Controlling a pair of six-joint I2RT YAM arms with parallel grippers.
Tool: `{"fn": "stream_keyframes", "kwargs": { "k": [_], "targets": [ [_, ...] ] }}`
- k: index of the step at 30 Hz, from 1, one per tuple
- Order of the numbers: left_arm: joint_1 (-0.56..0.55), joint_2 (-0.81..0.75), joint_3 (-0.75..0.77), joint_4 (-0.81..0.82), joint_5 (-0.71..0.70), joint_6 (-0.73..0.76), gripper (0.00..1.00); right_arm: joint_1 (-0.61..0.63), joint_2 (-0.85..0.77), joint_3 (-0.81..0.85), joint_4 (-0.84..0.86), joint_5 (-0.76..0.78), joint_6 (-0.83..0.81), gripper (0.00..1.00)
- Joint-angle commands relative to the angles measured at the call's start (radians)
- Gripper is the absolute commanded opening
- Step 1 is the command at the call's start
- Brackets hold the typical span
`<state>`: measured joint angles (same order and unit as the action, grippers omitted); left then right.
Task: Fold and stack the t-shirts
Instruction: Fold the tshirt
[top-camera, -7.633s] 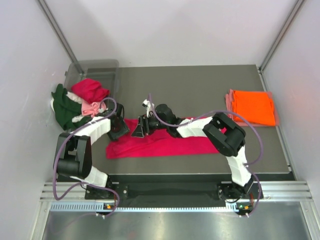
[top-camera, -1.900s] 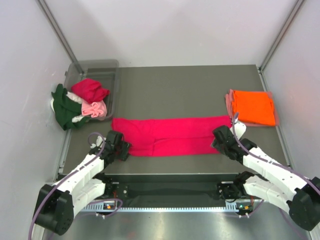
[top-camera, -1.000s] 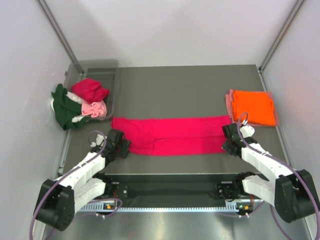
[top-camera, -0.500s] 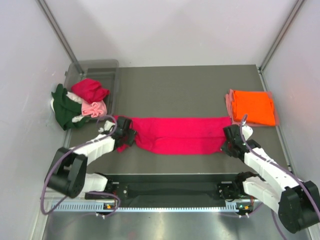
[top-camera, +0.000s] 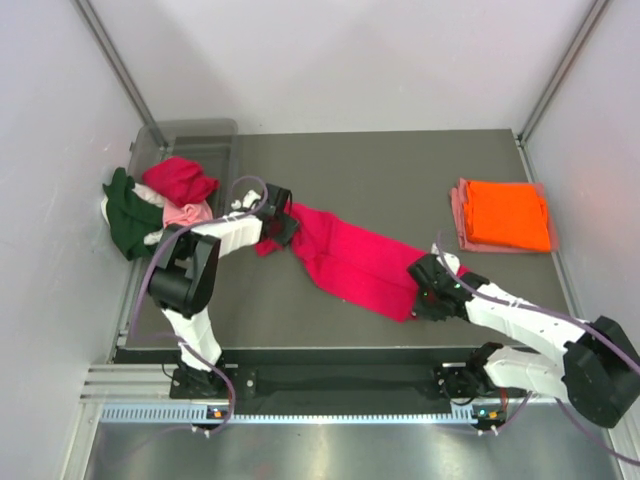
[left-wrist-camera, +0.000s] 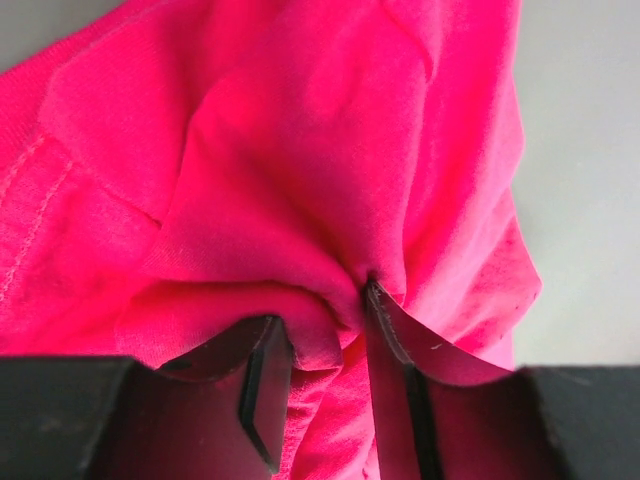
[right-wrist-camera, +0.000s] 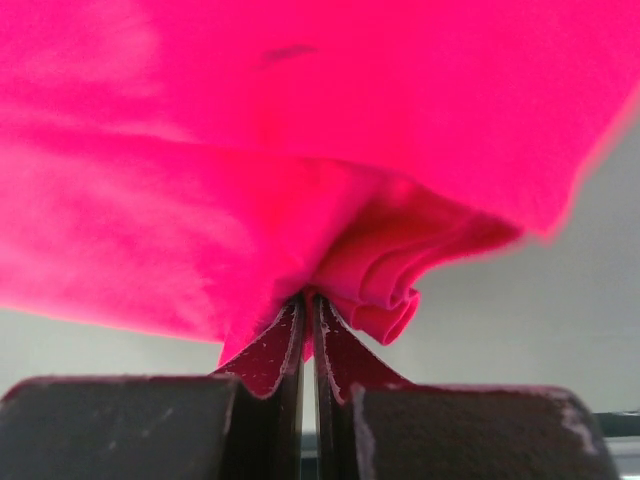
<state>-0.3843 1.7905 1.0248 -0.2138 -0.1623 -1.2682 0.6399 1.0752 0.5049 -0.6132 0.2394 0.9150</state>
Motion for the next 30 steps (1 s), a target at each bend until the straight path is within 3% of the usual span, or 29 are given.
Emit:
{"fn": "stream_keyframes", "kwargs": {
  "k": [1, 7, 11, 16, 21, 23, 25, 26, 28, 30],
  "targets": [
    [0.021, 0.157, 0.064, -0.159, 0.056, 0.139, 0.38, 0.095, 0.041, 0.070, 0.021, -0.063, 0.047, 0.00],
    [0.048, 0.276, 0.268, -0.254, 0.060, 0.265, 0.36, 0.271, 0.127, 0.151, 0.072, -0.072, 0.130, 0.00],
    [0.065, 0.345, 0.377, -0.306, 0.075, 0.303, 0.36, 0.424, 0.276, 0.253, 0.131, -0.084, 0.200, 0.00],
    [0.084, 0.434, 0.494, -0.302, 0.128, 0.365, 0.36, 0.584, 0.500, 0.470, 0.190, -0.089, 0.240, 0.00],
    [0.088, 0.486, 0.600, -0.312, 0.156, 0.420, 0.35, 0.650, 0.690, 0.774, 0.213, -0.120, 0.210, 0.00],
    [0.101, 0.494, 0.609, -0.299, 0.158, 0.429, 0.35, 0.655, 0.735, 0.819, 0.255, -0.146, 0.197, 0.00],
    [0.120, 0.498, 0.610, -0.283, 0.226, 0.449, 0.35, 0.655, 0.733, 0.824, 0.326, -0.178, 0.174, 0.17],
    [0.127, 0.503, 0.612, -0.262, 0.243, 0.457, 0.35, 0.650, 0.723, 0.822, 0.380, -0.205, 0.145, 0.30],
    [0.142, 0.514, 0.623, -0.256, 0.267, 0.487, 0.35, 0.627, 0.694, 0.825, 0.391, -0.218, 0.116, 0.67],
    [0.147, 0.517, 0.646, -0.266, 0.262, 0.521, 0.36, 0.604, 0.655, 0.796, 0.391, -0.226, 0.073, 0.73]
  ]
}}
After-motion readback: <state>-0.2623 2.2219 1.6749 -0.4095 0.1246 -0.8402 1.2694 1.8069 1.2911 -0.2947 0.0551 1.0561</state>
